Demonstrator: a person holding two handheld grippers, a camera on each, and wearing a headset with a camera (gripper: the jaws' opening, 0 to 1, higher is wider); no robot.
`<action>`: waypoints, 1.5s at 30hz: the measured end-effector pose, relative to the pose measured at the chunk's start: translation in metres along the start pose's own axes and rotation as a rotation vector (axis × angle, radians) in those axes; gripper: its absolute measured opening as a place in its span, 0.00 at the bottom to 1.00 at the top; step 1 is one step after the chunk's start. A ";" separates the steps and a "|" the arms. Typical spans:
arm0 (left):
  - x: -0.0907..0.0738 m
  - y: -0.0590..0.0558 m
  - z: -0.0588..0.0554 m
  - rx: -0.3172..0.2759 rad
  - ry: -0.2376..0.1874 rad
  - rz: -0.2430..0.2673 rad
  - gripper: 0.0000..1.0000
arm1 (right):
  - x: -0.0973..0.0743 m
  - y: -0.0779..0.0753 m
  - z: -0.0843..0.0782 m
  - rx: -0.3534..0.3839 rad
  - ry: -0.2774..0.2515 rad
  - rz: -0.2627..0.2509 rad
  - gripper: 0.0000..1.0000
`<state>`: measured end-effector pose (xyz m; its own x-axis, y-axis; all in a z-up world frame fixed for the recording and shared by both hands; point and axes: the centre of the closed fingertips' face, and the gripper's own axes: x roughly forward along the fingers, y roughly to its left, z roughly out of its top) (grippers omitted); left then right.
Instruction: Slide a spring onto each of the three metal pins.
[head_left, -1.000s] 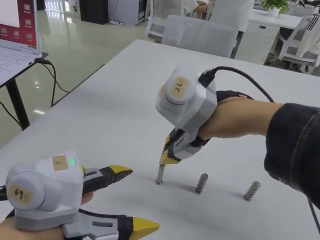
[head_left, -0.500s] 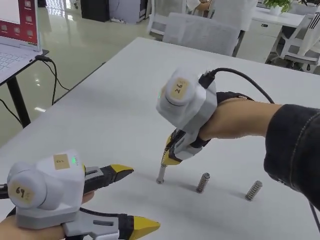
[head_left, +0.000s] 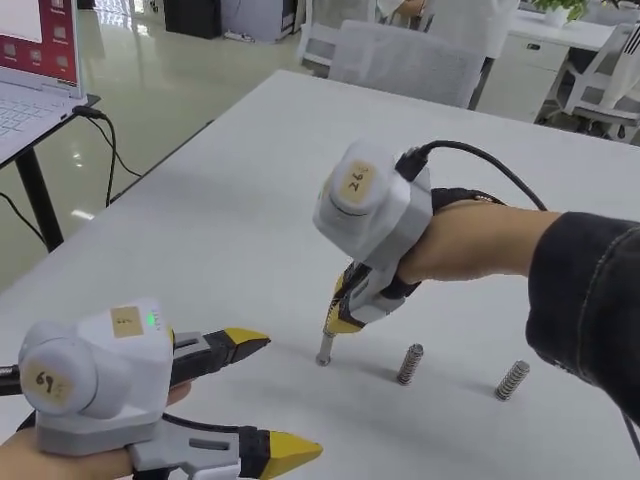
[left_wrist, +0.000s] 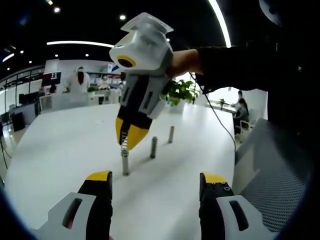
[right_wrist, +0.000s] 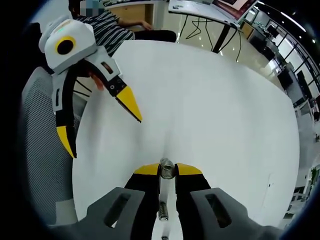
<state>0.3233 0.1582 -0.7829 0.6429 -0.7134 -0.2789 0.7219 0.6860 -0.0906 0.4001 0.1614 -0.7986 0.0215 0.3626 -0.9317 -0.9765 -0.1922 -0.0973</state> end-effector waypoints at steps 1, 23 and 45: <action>0.000 0.000 0.000 0.000 0.001 0.000 0.67 | 0.001 0.000 0.000 0.001 0.001 0.000 0.08; 0.002 0.000 -0.005 -0.007 0.014 -0.004 0.66 | 0.021 0.002 -0.013 0.006 0.057 0.012 0.08; 0.002 -0.003 -0.005 -0.002 0.020 -0.010 0.65 | 0.029 0.012 -0.032 0.060 0.105 0.036 0.08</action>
<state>0.3216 0.1552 -0.7877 0.6309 -0.7170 -0.2966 0.7274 0.6796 -0.0955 0.3963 0.1403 -0.8378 0.0055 0.2584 -0.9660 -0.9880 -0.1475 -0.0451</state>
